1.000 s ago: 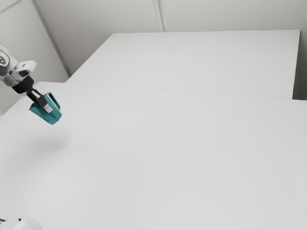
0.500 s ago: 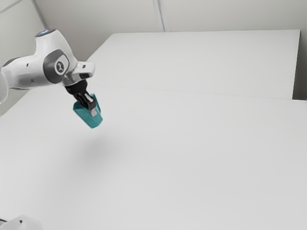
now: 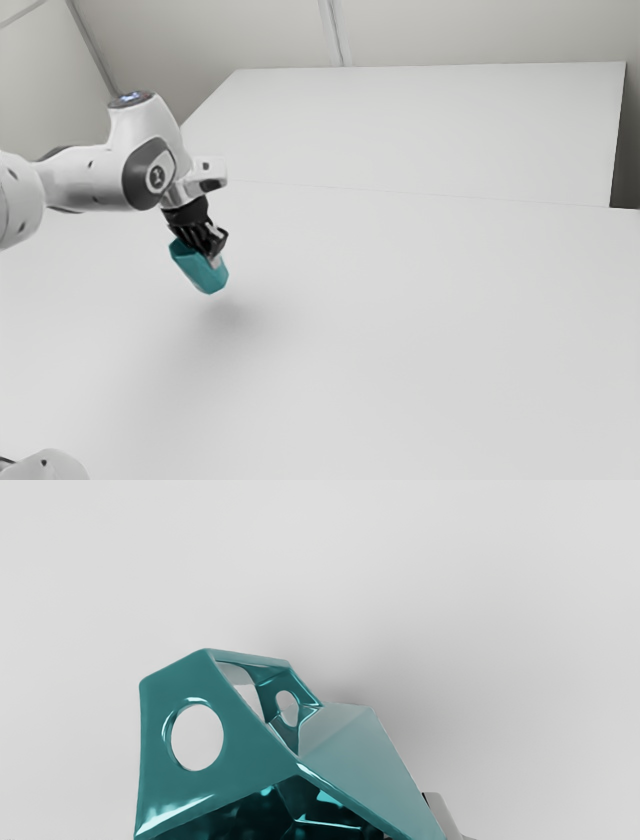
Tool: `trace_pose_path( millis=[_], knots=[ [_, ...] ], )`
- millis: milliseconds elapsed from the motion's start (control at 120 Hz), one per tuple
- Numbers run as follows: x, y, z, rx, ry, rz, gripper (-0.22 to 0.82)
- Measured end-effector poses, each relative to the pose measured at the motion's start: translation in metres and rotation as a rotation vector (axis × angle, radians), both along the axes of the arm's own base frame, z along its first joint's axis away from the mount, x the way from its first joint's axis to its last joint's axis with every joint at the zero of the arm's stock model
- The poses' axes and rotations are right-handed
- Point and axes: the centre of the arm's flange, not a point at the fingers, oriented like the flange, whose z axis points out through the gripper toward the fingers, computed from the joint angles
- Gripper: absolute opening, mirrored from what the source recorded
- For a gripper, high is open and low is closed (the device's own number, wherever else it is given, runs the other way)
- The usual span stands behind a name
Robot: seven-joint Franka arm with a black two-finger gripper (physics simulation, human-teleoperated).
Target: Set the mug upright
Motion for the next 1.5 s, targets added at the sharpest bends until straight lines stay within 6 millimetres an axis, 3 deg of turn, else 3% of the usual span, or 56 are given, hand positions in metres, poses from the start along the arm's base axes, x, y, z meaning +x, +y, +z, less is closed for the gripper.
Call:
trace_pose_path(
  millis=[100,375,633,950,1175,1333,1500],
  knots=[
    [-0.005,-0.013,-0.013,0.004,0.012,0.014,-0.18],
    [-0.012,-0.025,-0.032,-0.002,0.024,0.082,-0.18],
    [-0.007,-0.027,-0.045,-0.028,0.003,0.11,-0.18],
    [-0.005,-0.045,-0.063,-0.04,-0.014,0.085,-0.18],
    [-0.003,-0.04,-0.068,-0.055,-0.027,0.111,-0.18],
    [-0.004,-0.039,-0.07,-0.06,-0.032,0.119,-0.04],
    [-0.005,-0.042,-0.072,-0.059,-0.035,0.114,0.19]
  ],
)
